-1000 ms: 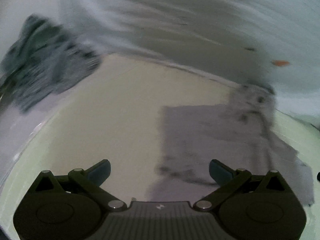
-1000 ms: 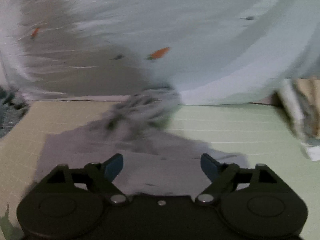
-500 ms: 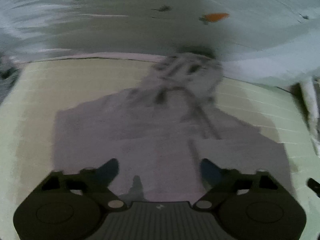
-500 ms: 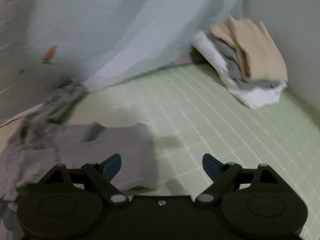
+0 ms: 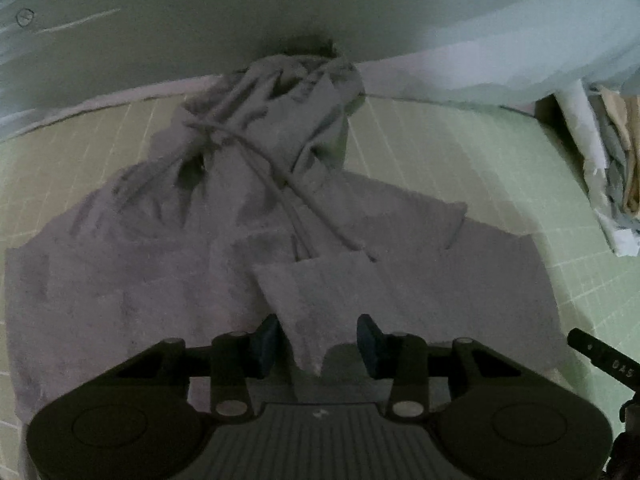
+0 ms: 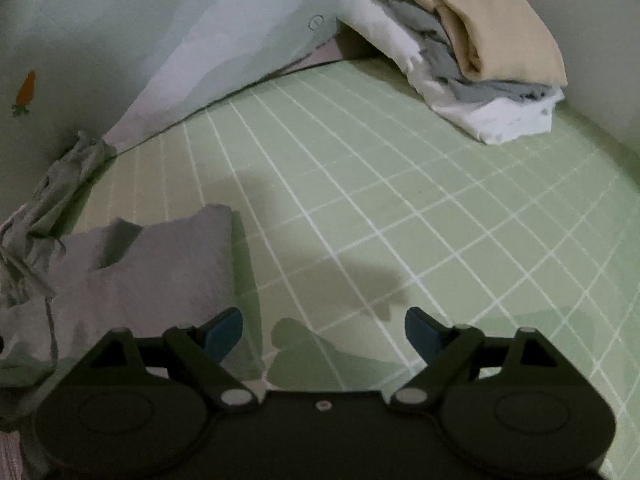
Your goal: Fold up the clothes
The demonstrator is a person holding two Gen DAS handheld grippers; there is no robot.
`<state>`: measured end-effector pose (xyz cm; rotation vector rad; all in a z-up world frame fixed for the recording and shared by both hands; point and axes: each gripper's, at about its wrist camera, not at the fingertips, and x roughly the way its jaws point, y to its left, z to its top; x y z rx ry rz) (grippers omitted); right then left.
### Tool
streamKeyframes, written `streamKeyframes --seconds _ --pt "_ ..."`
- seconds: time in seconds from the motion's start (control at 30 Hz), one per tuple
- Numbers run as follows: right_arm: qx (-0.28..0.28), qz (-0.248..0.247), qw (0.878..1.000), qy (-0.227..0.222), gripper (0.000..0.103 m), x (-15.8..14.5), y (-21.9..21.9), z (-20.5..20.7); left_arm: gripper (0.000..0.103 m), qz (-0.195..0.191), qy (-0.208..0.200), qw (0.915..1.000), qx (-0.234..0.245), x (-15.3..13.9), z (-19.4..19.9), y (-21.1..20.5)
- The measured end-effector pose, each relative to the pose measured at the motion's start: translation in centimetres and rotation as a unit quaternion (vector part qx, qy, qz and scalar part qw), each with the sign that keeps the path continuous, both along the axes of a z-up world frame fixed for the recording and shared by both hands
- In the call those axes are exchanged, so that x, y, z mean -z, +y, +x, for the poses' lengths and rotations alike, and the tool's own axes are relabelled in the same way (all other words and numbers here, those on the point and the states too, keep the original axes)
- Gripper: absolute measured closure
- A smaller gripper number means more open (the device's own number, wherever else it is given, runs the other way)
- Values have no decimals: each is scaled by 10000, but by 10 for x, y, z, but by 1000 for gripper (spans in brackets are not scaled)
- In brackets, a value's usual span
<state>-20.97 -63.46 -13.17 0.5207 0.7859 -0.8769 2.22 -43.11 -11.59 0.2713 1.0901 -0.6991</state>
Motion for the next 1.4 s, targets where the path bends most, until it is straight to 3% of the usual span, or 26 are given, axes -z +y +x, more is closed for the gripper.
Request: streamKeyframes --seconds 0.1,0.17,0.2,0.23,0.47,0.6,0.7,0.83,0.97,1.07,1.13,1.23,1.4 --pt "61 30 10000 -2 14 2 -2 -3 58 76 42 10000 -4 2 2 -4" --pt "83 31 10000 -10 14 1 -2 -5 65 59 37 10000 43 3 2 -5" --pt "89 32 10000 -18 14 1 -2 -6 94 8 22 10000 55 1 2 -5" --pt "87 32 10000 -23 14 0 -2 -6 97 -66 2 10000 61 -1 2 -4" --pt "-70 -102 9999 -63 14 -7 3 -5 97 -746 -310 9967 111 -40 0 16" --pt "-130 -142 9998 -70 14 -10 8 -2 97 -1132 -606 9901 -574 -71 23 74" --pt "-219 -201 9995 -51 14 -12 13 1 97 -1413 -827 9799 -1135 -94 42 121" --pt "-399 -277 9988 36 14 -14 24 10 97 -1779 -1117 9595 -1876 -124 67 182" --pt "-631 -365 9972 142 14 -15 35 22 93 -1092 -1401 9363 -3029 -109 99 248" --pt "-795 -393 9958 208 14 -15 44 33 80 -320 -1421 9215 -3602 -78 111 278" --pt "-922 -395 9947 242 14 -16 50 41 72 -228 -1211 9261 -3566 -59 113 286" --pt "-1166 -459 9917 293 14 -20 61 54 62 -504 -819 9353 -3406 -38 107 287" --pt "-1550 -470 9857 472 13 -21 75 74 46 -614 -496 9561 -2822 -11 101 261"
